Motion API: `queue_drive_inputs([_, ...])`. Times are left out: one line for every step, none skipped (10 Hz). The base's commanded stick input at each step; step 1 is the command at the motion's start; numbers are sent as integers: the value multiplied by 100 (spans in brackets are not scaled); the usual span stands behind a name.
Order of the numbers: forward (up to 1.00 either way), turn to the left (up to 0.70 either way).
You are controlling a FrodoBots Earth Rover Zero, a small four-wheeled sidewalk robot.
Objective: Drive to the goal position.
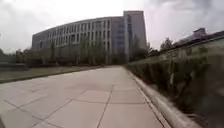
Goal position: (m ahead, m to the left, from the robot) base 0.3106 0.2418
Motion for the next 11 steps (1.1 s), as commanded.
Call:
queue_drive_inputs([8,0])
queue_drive_inputs([8,0])
queue_drive_inputs([8,0])
queue_drive_inputs([8,0])
queue_drive_inputs([8,0])
queue_drive_inputs([8,0])
queue_drive_inputs([12,-3])
queue_drive_inputs([20,-8])
queue_drive_inputs([29,-12])
queue_drive_inputs([38,-17])
queue_drive_inputs([46,-22])
